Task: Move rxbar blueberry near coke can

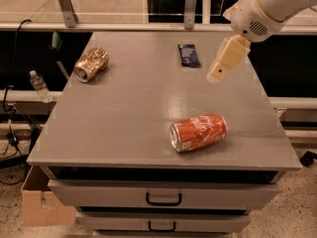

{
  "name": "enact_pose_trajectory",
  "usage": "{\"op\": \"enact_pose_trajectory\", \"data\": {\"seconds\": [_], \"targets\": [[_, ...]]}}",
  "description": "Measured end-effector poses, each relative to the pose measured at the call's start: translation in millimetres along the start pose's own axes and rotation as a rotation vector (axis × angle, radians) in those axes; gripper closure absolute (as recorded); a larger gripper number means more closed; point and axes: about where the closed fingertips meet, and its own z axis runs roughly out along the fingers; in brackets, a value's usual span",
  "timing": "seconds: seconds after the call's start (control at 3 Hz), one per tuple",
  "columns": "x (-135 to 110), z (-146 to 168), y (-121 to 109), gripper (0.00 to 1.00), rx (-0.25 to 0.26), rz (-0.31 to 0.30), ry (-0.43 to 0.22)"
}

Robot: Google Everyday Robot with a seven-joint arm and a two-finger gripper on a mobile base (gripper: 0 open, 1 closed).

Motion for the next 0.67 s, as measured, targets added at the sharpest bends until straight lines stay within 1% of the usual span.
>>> {"op": "enact_pose_trajectory", "data": {"seconds": [0.33,0.67], "targets": [[0.4,-0.2,1.4,0.00,-0.004,-0.001,0.003],[2.7,6.9,-7.6,0.00,0.016,0.062,-0.037]]}}
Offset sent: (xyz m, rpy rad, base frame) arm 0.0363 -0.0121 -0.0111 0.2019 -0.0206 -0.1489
